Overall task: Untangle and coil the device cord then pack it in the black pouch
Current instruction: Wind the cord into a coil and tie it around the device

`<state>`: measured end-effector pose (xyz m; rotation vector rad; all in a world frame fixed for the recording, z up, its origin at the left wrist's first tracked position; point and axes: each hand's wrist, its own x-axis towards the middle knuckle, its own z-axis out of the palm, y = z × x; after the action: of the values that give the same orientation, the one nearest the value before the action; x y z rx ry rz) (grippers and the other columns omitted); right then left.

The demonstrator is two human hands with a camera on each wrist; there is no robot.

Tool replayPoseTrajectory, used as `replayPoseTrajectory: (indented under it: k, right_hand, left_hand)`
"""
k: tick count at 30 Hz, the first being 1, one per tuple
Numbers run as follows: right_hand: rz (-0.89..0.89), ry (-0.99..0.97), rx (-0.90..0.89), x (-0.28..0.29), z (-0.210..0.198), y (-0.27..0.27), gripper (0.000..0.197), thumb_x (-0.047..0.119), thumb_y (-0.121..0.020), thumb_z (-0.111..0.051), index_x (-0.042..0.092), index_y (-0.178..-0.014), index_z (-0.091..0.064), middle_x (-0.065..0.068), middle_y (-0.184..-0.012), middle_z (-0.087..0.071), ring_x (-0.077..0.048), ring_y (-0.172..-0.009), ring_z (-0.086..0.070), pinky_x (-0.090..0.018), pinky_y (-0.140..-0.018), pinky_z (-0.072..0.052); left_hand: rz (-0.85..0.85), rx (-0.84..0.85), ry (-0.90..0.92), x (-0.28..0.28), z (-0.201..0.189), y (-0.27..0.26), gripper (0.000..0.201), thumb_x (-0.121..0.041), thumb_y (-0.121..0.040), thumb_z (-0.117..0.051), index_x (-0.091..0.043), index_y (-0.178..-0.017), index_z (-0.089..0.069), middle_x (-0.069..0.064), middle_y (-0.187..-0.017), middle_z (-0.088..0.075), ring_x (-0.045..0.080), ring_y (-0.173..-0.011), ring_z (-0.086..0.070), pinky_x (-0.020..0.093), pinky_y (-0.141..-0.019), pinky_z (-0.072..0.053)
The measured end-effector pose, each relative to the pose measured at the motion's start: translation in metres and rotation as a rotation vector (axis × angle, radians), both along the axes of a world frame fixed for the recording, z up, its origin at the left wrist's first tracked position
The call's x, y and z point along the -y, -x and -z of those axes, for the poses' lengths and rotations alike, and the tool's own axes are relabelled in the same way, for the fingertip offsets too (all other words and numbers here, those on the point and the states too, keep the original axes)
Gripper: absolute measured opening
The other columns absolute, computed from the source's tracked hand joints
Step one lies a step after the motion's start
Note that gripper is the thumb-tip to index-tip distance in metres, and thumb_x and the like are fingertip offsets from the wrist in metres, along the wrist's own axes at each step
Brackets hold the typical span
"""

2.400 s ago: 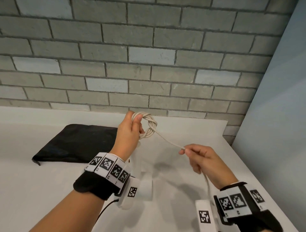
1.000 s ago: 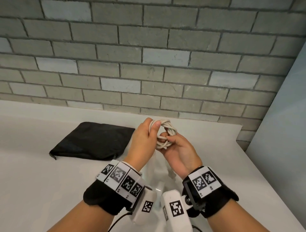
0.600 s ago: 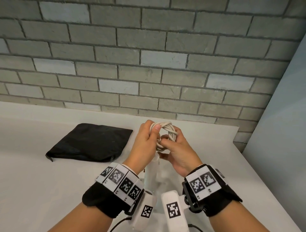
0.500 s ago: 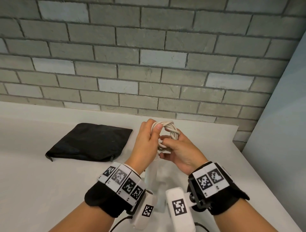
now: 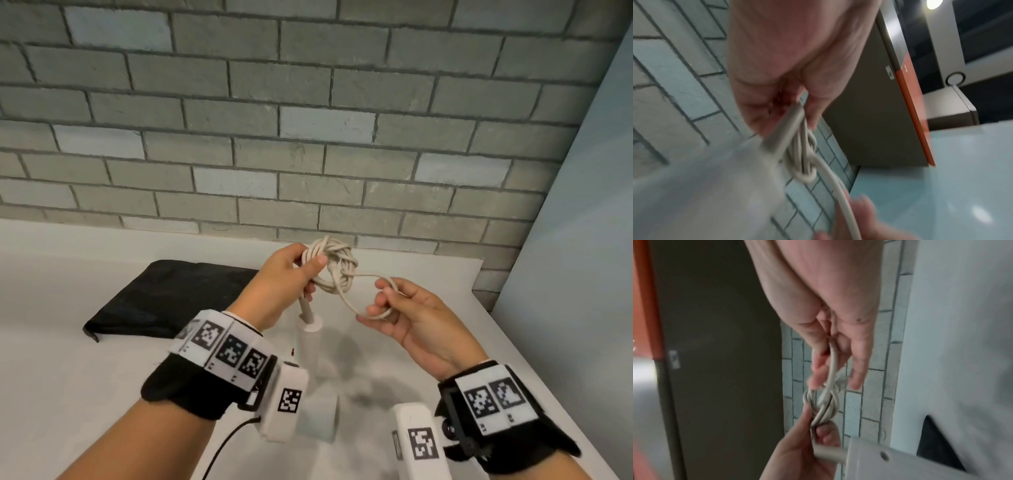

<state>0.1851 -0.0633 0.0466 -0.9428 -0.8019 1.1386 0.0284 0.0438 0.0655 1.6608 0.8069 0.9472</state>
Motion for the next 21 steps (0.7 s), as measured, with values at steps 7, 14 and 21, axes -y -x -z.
replayPoseTrajectory:
  k: [7,14,21]
  right_hand:
    - [-0.115,-0.157,0.156,0.006,-0.012,0.005,0.027,0.026,-0.081,-0.049,0.012,-0.096,-0.068,0.004,-0.054,-0.044,-0.003,-0.038,-0.024,-0.015,-0.04,-0.027]
    - [-0.392,-0.261,-0.057,0.014,-0.017,0.002,0.043,0.029,-0.077,-0.062,0.01,-0.115,-0.06,0.005,-0.059,-0.05,0.002,-0.031,-0.028,-0.01,-0.032,-0.024]
    - [-0.135,-0.09,0.564,0.013,0.008,0.01,0.02,0.013,-0.094,-0.044,0.013,-0.089,-0.063,0.003,-0.05,-0.044,-0.005,-0.04,-0.031,-0.015,-0.039,-0.023]
  left_hand:
    - [-0.006,0.167,0.123,-0.005,-0.009,0.0,0.013,-0.015,-0.09,-0.052,-0.006,-0.087,-0.06,0.01,-0.073,-0.061,0.011,-0.052,-0.061,0.02,-0.057,-0.056]
    - [-0.075,0.246,0.051,0.004,-0.008,0.0,0.008,-0.016,-0.086,-0.059,-0.011,-0.089,-0.065,0.006,-0.081,-0.062,0.011,-0.064,-0.063,0.032,-0.075,-0.055]
    - [-0.103,0.303,0.068,0.004,-0.003,0.008,0.008,-0.016,-0.088,-0.056,-0.013,-0.089,-0.062,0.006,-0.077,-0.06,0.015,-0.064,-0.064,0.025,-0.066,-0.057]
